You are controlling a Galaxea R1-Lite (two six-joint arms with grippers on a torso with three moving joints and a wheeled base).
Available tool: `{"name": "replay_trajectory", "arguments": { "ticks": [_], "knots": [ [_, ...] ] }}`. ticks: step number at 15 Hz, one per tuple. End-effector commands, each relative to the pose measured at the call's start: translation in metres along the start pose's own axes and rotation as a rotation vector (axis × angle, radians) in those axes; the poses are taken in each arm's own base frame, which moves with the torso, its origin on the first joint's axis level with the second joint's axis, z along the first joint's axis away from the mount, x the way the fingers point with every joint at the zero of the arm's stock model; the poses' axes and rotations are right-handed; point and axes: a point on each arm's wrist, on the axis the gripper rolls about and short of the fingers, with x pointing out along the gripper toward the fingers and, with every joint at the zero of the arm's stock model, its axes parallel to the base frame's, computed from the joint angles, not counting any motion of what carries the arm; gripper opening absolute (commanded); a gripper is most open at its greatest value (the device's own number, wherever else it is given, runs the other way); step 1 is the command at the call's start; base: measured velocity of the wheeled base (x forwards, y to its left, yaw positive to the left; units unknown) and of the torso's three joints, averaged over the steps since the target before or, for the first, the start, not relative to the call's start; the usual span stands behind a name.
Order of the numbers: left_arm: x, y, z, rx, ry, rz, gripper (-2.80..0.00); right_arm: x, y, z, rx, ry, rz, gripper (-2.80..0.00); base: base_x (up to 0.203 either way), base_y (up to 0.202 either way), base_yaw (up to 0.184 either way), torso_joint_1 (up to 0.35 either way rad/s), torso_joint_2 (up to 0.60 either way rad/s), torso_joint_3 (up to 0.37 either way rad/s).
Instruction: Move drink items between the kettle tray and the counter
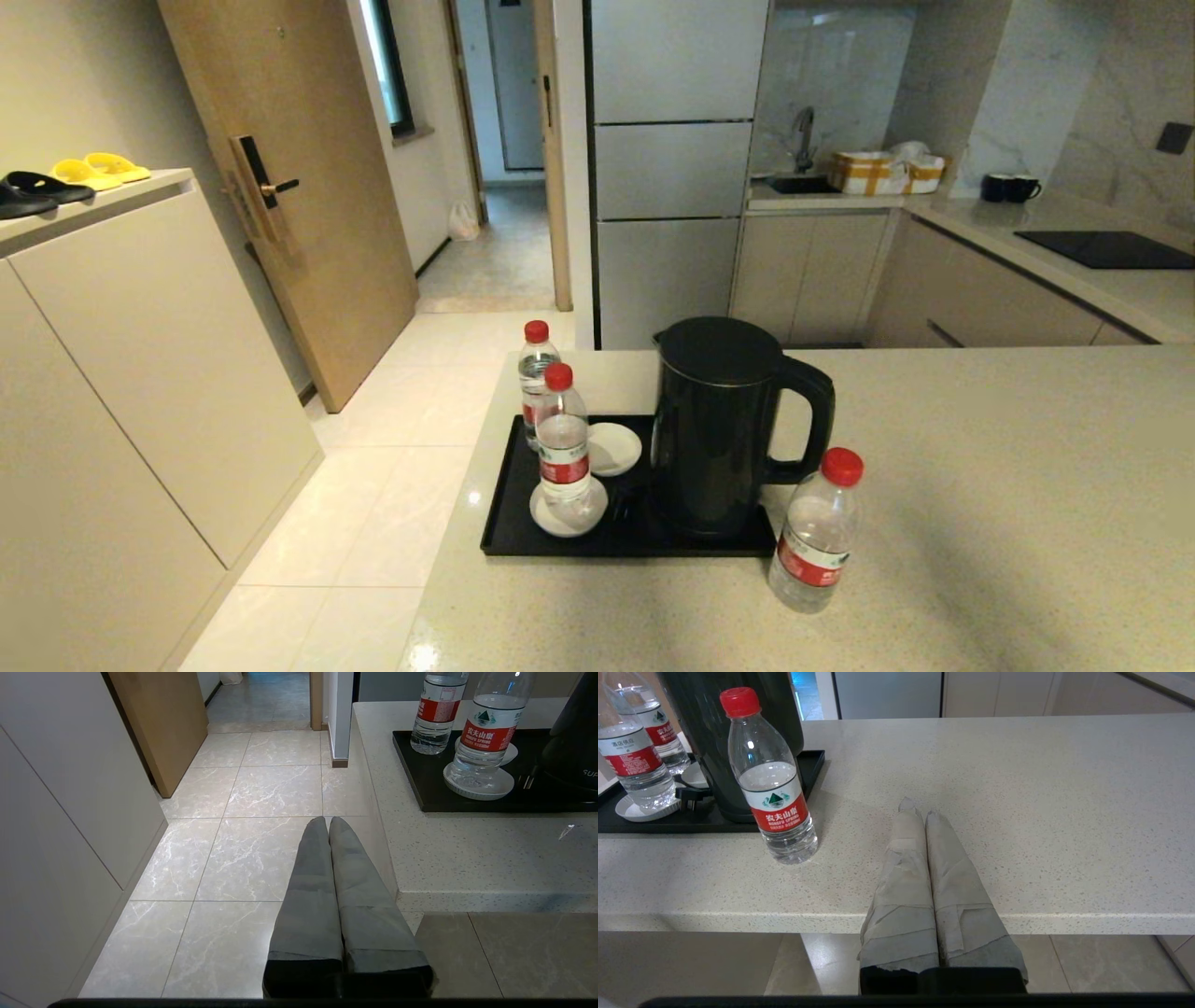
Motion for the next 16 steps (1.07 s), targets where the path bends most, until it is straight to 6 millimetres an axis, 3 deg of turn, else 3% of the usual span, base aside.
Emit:
{"name": "replay_trajectory", "arguments": {
  "ticks": [1, 16],
  "knots": [
    [0.0001, 0.0, 0.0, 0.001, 0.002, 0.0, -2.8, 0.0, 0.0, -0.0001, -0.001, 0.001, 0.0, -2.8, 0.0, 0.0, 0.0, 0.0, 0.0, 0.0],
    [0.0001, 0.0, 0.0001, 0.001, 0.0, -0.001, -2.8, 0.0001, -0.0001, -0.0004, 0.024, 0.001, -0.003, -2.8, 0.0, 0.0, 0.0, 0.0, 0.0, 0.0]
  ]
}}
